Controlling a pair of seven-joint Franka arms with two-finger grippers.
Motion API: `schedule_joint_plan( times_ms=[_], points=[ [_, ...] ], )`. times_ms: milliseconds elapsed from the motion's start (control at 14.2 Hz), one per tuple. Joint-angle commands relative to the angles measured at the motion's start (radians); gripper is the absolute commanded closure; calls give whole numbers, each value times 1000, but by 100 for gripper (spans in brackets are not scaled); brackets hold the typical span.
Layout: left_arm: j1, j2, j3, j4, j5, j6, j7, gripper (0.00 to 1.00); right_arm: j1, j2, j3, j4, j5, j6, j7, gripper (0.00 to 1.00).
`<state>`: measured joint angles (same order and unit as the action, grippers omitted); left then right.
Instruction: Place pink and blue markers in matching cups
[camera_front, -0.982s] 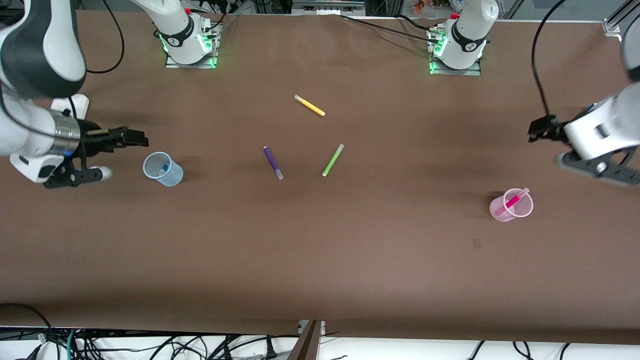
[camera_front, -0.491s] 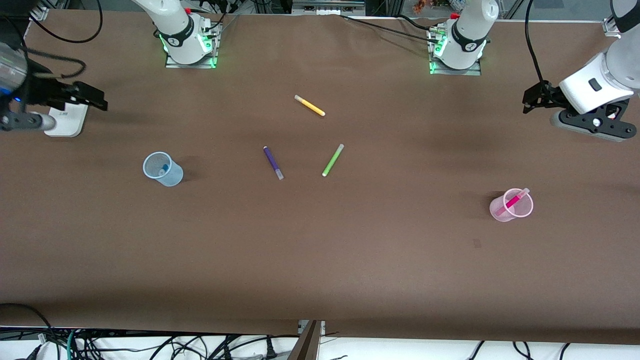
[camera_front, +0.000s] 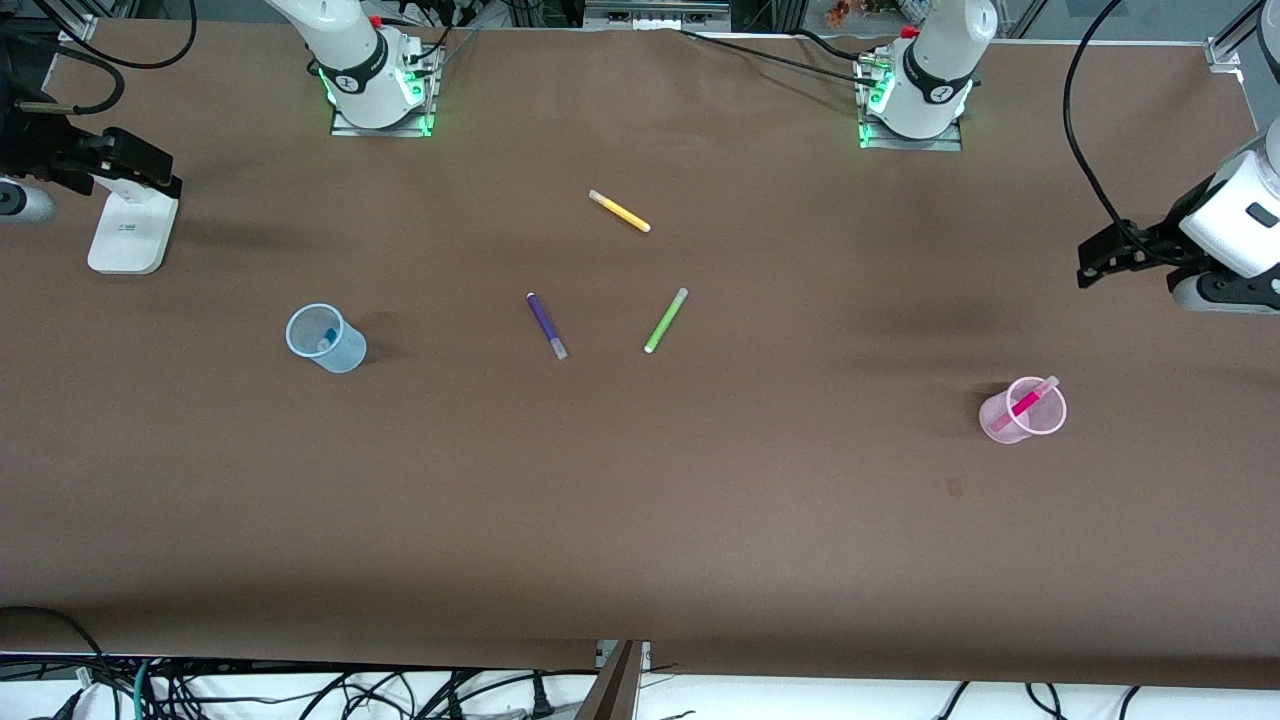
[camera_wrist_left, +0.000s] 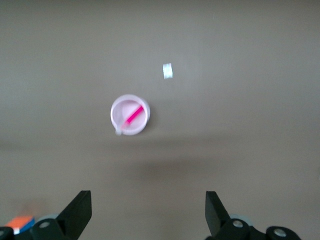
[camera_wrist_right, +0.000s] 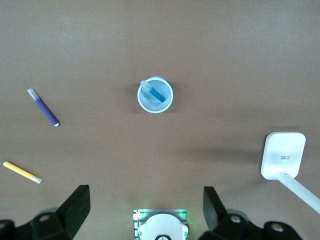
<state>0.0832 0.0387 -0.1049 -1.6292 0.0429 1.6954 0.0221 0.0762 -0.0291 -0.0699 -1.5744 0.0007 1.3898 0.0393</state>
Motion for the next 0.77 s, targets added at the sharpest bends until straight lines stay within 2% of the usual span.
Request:
schedule_joint_plan(
  times_ms=[0, 140, 702],
  points=[
    [10, -92, -15, -109, -41, 67, -10, 0, -16, 11, 9, 23, -10, -17, 13, 0],
    [27, -89, -12, -107, -78, 69, -5, 0, -22, 20, 7, 34, -10, -18, 8, 0],
    [24, -89, -18, -95, -78, 32, -8, 0, -26, 26, 4, 37, -10, -17, 5, 0]
  ],
)
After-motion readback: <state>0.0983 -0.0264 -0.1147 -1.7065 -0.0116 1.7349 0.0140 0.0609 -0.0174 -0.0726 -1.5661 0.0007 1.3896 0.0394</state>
